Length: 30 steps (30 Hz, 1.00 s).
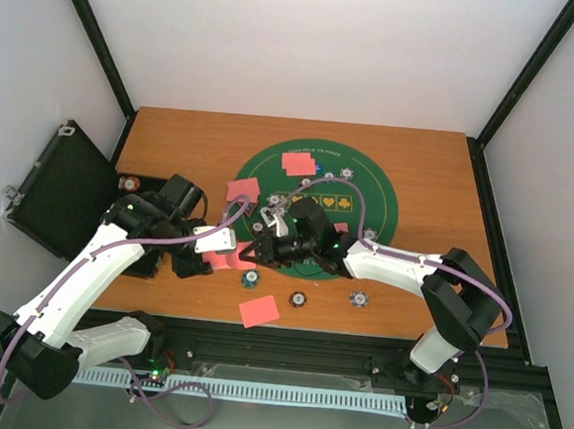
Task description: Distribute texas hold em gaming equipment
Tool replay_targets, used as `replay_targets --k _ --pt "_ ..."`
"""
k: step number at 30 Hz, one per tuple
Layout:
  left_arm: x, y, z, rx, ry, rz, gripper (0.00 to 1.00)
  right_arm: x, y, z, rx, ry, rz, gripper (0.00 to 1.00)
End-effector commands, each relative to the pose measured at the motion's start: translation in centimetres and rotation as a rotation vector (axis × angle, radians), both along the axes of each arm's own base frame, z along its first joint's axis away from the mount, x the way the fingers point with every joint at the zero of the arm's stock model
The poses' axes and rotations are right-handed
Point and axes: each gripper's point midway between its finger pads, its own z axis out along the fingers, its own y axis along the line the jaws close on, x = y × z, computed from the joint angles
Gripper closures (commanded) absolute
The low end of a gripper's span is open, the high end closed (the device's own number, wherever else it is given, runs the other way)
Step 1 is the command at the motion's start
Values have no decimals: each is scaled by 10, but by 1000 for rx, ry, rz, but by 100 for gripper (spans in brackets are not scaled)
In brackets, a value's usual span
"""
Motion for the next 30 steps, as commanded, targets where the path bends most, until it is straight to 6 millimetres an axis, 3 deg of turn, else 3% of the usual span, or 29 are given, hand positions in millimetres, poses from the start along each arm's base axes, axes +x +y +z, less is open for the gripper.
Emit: replay_targets --k 1,14,19,22,25,30 --pt "4 -5 9 -31 -45 -24 88 3 -7 7 -24 -27 -16 87" --pt "4 -5 7 -31 -44 -26 88 29 -51 28 -49 -77 -67 92" --pt "4 -4 8 -27 -46 -27 88 48 -86 28 -83 -90 -120 92" --pt "4 -4 9 -29 -46 -27 88 68 -121 13 -145 -87 -186 93" --pt "4 -4 8 -28 -44 -28 88 88 -162 -15 -284 -81 -256 94" --pt "3 -5 9 -32 -43 -25 88 114 -204 -59 -444 -43 -322 97"
